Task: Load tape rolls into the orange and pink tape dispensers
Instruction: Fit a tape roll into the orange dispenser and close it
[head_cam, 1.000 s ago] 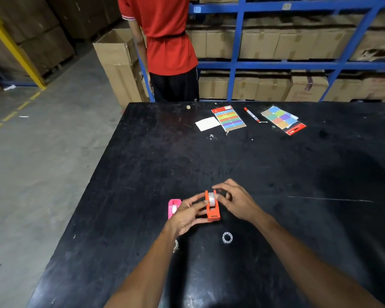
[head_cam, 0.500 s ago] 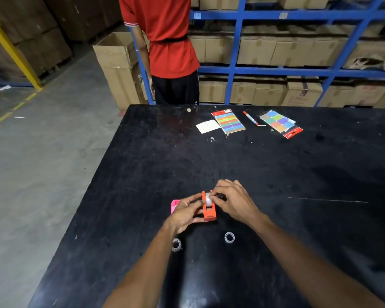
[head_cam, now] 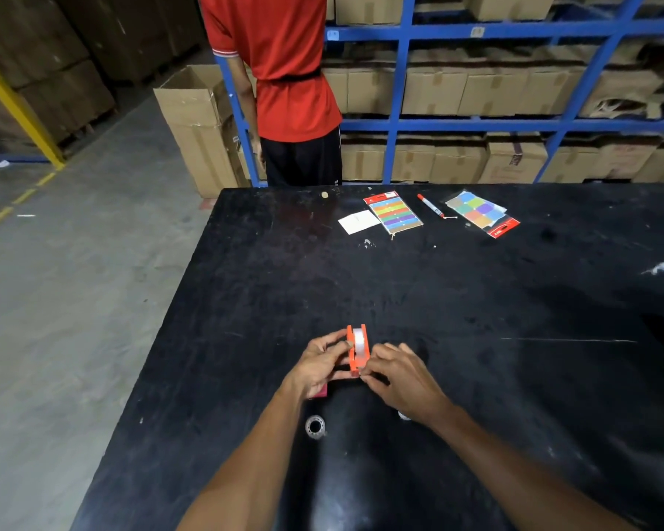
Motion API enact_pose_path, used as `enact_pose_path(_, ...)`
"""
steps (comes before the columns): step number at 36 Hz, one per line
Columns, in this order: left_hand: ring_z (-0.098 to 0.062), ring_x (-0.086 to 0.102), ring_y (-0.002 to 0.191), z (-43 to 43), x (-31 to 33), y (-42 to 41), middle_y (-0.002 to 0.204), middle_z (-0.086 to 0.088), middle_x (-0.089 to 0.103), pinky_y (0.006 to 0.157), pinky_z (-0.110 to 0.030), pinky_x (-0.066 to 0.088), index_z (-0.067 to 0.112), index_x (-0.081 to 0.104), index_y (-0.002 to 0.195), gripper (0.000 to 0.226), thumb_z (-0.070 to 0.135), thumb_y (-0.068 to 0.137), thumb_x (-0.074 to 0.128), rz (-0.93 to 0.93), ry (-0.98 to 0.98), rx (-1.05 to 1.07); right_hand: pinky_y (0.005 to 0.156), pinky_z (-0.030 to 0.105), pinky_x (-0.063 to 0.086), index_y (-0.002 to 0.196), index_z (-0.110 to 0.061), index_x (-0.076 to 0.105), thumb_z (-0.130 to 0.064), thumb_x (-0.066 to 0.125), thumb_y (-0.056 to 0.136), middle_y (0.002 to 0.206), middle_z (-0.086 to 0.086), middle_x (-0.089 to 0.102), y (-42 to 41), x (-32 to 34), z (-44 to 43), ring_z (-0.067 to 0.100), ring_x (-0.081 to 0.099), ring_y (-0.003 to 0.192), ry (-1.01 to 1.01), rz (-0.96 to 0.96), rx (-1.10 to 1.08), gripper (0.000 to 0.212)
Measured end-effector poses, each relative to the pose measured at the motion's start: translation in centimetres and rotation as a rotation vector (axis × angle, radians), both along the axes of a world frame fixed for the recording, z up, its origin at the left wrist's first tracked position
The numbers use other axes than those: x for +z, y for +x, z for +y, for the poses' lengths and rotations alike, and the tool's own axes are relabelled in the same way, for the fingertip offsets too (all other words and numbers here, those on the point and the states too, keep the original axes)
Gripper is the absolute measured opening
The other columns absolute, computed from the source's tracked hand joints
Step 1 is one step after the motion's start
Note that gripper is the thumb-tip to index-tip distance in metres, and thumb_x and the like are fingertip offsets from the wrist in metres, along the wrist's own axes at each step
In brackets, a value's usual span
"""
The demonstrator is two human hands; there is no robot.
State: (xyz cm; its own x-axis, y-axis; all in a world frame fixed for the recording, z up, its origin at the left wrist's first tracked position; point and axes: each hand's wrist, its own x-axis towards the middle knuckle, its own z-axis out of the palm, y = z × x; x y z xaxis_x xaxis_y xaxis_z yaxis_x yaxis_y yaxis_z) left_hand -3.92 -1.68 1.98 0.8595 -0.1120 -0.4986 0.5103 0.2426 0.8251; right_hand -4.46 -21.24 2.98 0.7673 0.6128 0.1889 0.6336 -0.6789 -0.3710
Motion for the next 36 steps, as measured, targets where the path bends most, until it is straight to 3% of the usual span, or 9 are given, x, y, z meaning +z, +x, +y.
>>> enact_pose_path(10, -0.035, 0.069, 0.109, 0.8, -1.1, 0.4, 0.119, -0.022, 0.070, 0.090, -0.055, 0.057, 0.013, 0.056, 0.133, 0.036, 0.013, 0.097, 0.059, 0.045, -0.024, 0.009, 0.073, 0.023, 0.032, 0.098, -0.033, 0.075, -0.038, 0.064, 0.092, 0.083, -0.014, 0.054, -0.9, -1.4, 0.0, 0.005, 0.050, 0.078, 0.073, -0.017, -0.054, 0.015)
enact_pose_path(13, -0.037, 0.069, 0.103, 0.8, -1.5, 0.9, 0.110, -0.020, 0.070, 0.091, -0.060, 0.055, 0.014, 0.058, 0.130, 0.034, 0.009, 0.096, 0.059, 0.058, -0.036, -0.012, 0.068, 0.023, 0.045, 0.086, -0.023, 0.074, -0.028, 0.067, 0.094, 0.079, -0.011, 0.058, 0.1, -1.7, 0.1, 0.005, 0.058, 0.071, 0.339, 0.192, -0.261, 0.011)
enact_pose_path(15, -0.033, 0.070, 0.097, 0.7, -1.9, 1.3, 0.106, -0.018, 0.070, 0.090, -0.061, 0.055, 0.012, 0.056, 0.131, 0.037, 0.008, 0.095, 0.060, 0.072, -0.043, -0.028, 0.068, 0.020, 0.049, 0.095, -0.021, 0.074, -0.019, 0.068, 0.093, 0.080, -0.009, 0.066, 1.7, -2.2, 0.1, 0.004, 0.065, 0.066, 0.469, 0.391, -0.421, 0.007)
enact_pose_path(19, -0.030, 0.071, 0.097, 0.2, -2.8, 1.5, 0.107, -0.016, 0.072, 0.077, -0.049, 0.062, 0.011, 0.052, 0.131, 0.036, 0.006, 0.096, 0.058, 0.097, -0.056, -0.054, 0.064, 0.030, 0.061, 0.105, -0.017, 0.076, -0.020, 0.063, 0.097, 0.091, 0.003, 0.078, 3.5, -3.5, 0.6, 0.013, 0.075, 0.074, 0.413, 0.724, -0.459, 0.016)
enact_pose_path(26, -0.018, 0.073, 0.073, -1.1, -5.9, 2.0, 0.086, -0.008, 0.077, 0.071, -0.039, 0.063, 0.006, 0.067, 0.104, 0.016, 0.002, 0.097, 0.053, 0.132, 0.059, -0.029, 0.077, 0.046, 0.061, 0.103, -0.016, 0.080, -0.024, 0.069, 0.092, 0.096, 0.004, 0.079, 4.7, -8.5, 1.3, 0.016, 0.073, 0.084, 0.301, 0.681, -0.510, 0.018)
enact_pose_path(29, -0.006, 0.070, 0.065, -2.0, -7.6, 2.2, 0.093, -0.013, 0.077, 0.073, -0.027, 0.060, -0.004, 0.068, 0.111, 0.021, -0.001, 0.096, 0.053, 0.142, 0.231, 0.050, 0.074, 0.048, 0.061, 0.102, -0.020, 0.080, -0.032, 0.068, 0.090, 0.094, 0.004, 0.079, 4.7, -11.0, 1.6, 0.017, 0.074, 0.086, 0.287, 0.693, -0.546, 0.020)
enact_pose_path(31, 0.003, 0.067, 0.055, -2.7, -8.6, 2.3, 0.081, -0.005, 0.077, 0.064, -0.015, 0.057, -0.008, 0.068, 0.110, 0.021, -0.004, 0.095, 0.055, 0.154, 0.319, 0.116, 0.072, 0.047, 0.062, 0.104, -0.024, 0.078, -0.034, 0.066, 0.089, 0.095, 0.001, 0.079, 4.8, -12.7, 1.6, 0.017, 0.075, 0.086, 0.284, 0.709, -0.561, 0.021)
enact_pose_path(34, 0.005, 0.064, 0.051, -3.3, -9.7, 2.6, 0.081, -0.004, 0.074, 0.064, -0.015, 0.059, -0.007, 0.071, 0.105, 0.018, -0.004, 0.093, 0.058, 0.181, 0.367, 0.181, 0.063, 0.046, 0.062, 0.099, -0.024, 0.078, -0.027, 0.065, 0.091, 0.086, 0.002, 0.079, 4.9, -13.3, 1.9, 0.015, 0.075, 0.075, 0.280, 0.750, -0.595, 0.016)
enact_pose_path(36, 0.005, 0.062, 0.045, -3.6, -10.1, 2.8, 0.061, 0.009, 0.072, 0.052, -0.012, 0.054, -0.005, 0.072, 0.094, 0.018, -0.007, 0.093, 0.054, 0.229, 0.350, 0.200, 0.060, 0.046, 0.062, 0.099, -0.028, 0.078, -0.033, 0.062, 0.090, 0.080, 0.000, 0.079, 4.9, -14.1, 1.8, 0.013, 0.075, 0.069, 0.269, 0.781, -0.597, 0.019)
